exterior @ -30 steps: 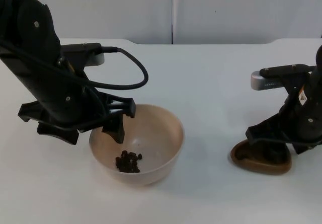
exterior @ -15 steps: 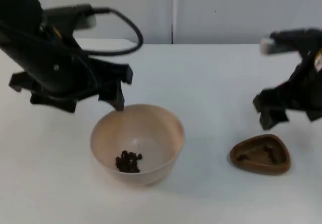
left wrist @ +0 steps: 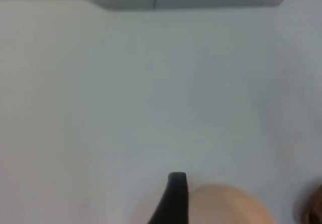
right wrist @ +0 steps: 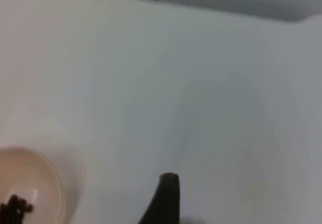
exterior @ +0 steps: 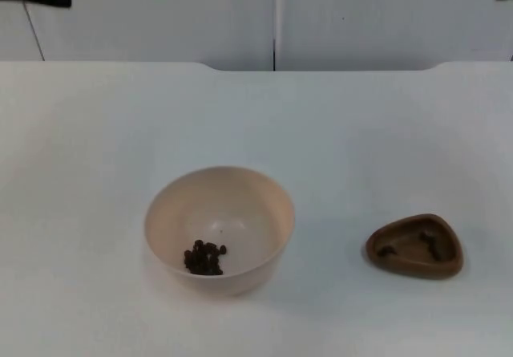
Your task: Pick up the bowl with the left hand and pour the coffee beans from the cup into the bowl with the right hand.
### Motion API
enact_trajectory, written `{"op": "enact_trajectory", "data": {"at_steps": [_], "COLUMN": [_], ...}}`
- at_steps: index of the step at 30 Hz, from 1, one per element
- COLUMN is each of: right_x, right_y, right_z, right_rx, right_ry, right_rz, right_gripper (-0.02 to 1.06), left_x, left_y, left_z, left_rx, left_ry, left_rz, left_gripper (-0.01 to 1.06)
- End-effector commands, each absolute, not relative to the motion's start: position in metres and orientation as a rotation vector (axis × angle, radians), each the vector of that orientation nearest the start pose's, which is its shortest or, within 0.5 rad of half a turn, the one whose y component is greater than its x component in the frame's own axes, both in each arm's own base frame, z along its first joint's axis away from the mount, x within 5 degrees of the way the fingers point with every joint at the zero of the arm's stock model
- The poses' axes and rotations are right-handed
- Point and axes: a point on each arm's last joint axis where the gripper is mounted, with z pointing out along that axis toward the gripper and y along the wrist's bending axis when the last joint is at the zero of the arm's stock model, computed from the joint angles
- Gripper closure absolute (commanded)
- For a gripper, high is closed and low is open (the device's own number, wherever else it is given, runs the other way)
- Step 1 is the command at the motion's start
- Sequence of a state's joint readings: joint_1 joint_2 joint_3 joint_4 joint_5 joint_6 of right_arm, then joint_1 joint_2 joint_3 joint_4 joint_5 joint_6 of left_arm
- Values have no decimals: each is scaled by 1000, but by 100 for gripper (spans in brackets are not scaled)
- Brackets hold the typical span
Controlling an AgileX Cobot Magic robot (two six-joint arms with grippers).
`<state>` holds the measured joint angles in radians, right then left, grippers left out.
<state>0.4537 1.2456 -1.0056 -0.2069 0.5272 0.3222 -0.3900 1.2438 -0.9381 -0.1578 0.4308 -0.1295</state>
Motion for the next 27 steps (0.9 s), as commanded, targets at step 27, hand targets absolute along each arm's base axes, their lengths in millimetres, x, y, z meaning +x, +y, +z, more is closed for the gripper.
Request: {"op": "enact_trajectory", "data": {"at_steps": [27], "right_x": [140], "right_y": [55], "right_z": [366], "right_rx": [-273], "right_ry": [2042], "right_rz": [221], "right_gripper": [28], "left_x": [176], "left_y": [-79], "left_z": [333], "left_rx": [209], "left_ry": [2113], "left_rz": [-439], "left_gripper": [30]}}
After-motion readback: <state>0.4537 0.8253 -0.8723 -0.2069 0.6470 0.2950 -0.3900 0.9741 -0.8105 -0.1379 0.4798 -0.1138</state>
